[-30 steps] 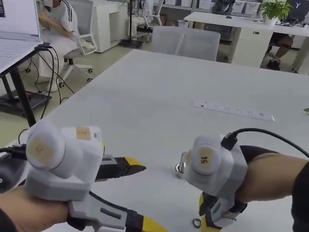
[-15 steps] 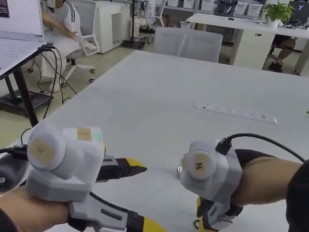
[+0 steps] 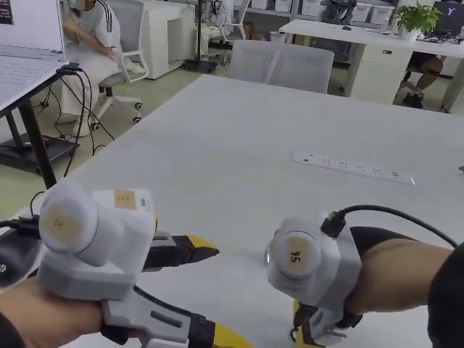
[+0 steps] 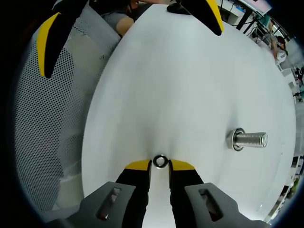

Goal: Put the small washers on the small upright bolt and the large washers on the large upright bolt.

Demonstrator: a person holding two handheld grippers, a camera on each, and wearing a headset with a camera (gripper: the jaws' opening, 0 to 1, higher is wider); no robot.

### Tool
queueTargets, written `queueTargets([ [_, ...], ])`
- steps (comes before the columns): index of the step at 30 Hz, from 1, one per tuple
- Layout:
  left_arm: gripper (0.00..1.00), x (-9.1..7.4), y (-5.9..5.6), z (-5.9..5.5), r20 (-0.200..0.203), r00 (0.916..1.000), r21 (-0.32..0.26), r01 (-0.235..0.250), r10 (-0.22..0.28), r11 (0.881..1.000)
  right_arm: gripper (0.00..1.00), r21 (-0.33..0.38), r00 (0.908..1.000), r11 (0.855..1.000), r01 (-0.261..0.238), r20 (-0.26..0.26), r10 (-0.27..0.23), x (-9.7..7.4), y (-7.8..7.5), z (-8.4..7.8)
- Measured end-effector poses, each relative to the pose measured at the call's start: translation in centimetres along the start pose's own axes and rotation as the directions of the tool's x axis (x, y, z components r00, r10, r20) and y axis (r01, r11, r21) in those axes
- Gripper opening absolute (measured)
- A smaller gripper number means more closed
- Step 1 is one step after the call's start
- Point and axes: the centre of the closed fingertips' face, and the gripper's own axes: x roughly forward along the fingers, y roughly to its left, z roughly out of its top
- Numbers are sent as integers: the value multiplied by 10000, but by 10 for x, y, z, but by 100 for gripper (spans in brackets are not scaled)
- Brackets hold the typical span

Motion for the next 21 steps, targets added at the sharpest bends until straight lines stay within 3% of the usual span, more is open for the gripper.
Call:
queueTargets([
  [6,77,0,-1,-1,-11,10000,0,6,-6,10000,14,-30,9997,10000,-30,259,30,0,-2,0],
  [21,77,0,0,-1,-14,10000,-60,-20,20,10000,14,-188,9996,9995,-262,137,265,0,-2,0],
])
